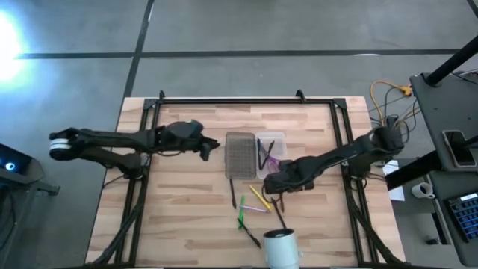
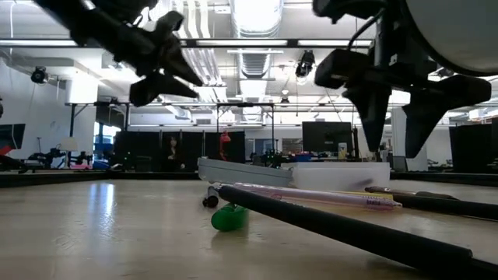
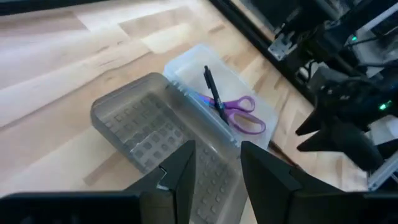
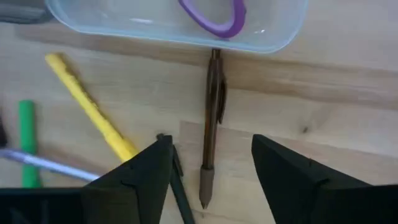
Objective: Pick & place school supplies into a supply box
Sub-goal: Put the brown pen into the gray supply box, then adjust the gray supply box on the table, then put the black pen into the gray supply box
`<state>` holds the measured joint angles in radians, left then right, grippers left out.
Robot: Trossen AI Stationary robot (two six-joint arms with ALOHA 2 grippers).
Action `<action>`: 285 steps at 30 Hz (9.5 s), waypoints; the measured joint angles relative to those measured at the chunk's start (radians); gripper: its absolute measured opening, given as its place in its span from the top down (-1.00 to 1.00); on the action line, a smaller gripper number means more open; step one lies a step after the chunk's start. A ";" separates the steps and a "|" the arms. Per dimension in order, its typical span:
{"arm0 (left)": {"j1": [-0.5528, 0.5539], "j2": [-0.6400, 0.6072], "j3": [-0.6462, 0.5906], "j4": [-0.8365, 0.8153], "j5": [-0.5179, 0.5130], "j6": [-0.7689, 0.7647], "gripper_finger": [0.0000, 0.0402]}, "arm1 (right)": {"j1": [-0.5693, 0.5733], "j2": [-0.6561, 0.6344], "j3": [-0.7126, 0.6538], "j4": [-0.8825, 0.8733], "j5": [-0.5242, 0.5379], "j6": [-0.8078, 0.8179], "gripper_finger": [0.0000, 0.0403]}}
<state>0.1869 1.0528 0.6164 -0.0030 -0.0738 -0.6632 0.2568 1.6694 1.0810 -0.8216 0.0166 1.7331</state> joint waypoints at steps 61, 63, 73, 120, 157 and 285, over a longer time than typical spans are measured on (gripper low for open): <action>0.116 -0.086 -0.016 0.021 0.199 0.101 0.44 | -0.396 -0.179 -0.069 0.141 0.249 -0.201 0.93; 0.115 -0.086 -0.016 0.020 0.199 0.089 0.44 | -0.415 -0.161 -0.082 0.164 0.187 -0.223 0.93; 0.116 -0.086 -0.016 0.008 0.168 0.022 0.44 | -0.435 0.009 -0.093 0.304 0.007 -0.272 0.81; 0.115 -0.087 -0.032 -0.354 0.142 -0.135 0.44 | -0.481 0.213 0.137 0.432 -0.043 -0.608 0.07; -0.180 -0.087 -0.033 -0.289 0.151 0.518 0.44 | -0.405 0.242 0.533 0.080 0.088 -1.180 0.08; -0.021 0.861 1.087 -0.838 -0.083 1.367 0.39 | 0.032 -0.229 0.338 -0.626 0.400 -0.390 -0.09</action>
<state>0.1659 1.9141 1.7038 -0.8408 -0.1566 0.7042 0.2887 1.4406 1.4186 -1.4478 0.4168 1.3433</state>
